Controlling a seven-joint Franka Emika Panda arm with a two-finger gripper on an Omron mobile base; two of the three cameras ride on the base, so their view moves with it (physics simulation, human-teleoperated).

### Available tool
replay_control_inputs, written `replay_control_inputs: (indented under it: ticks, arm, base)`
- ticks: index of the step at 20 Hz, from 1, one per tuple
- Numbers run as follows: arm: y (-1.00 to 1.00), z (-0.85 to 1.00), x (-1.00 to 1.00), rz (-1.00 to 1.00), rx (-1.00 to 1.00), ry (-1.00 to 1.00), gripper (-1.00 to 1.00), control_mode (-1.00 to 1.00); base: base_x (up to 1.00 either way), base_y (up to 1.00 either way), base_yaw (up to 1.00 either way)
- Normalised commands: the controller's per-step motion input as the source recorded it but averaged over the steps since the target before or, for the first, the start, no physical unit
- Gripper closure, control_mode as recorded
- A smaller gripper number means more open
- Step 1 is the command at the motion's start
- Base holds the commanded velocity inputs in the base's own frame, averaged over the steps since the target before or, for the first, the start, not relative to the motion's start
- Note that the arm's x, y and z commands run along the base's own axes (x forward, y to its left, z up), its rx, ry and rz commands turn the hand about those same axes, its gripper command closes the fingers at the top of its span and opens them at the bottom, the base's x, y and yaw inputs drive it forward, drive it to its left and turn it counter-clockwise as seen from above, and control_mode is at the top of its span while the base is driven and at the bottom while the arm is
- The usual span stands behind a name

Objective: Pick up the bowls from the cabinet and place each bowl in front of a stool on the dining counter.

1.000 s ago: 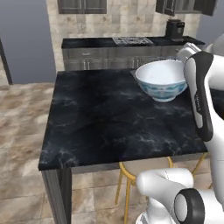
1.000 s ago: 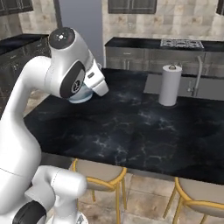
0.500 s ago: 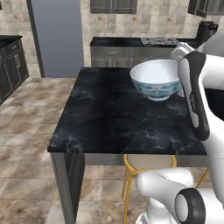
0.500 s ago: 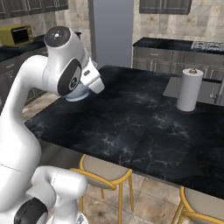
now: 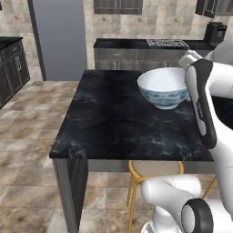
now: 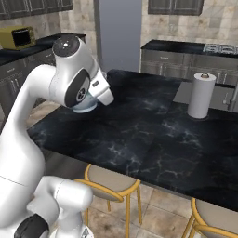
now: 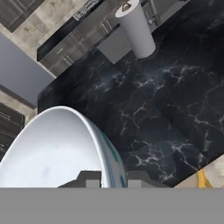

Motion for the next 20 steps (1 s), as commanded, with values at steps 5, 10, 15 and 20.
replay_control_inputs:
  ticks: [5,10,15,20]
  arm:
    - [-0.42,-0.74,-0.11,-0.07,0.00,-0.04,1.00,-1.00]
    - [-0.51,-0.79,0.00,-0.08,0.02,-0.03,1.00,-1.00]
    - [-0.68,-0.68,0.00,-0.08,0.17,0.00,1.00,-1.00]
    - [-0.50,-0.34,0.00,-0.07,0.14,0.00,1.00,-1.00]
  base:
    - [0.00,0.00,0.00]
    - [0.00,0.00,0.00]
    - [0.00,0.00,0.00]
    - [0.00,0.00,0.00]
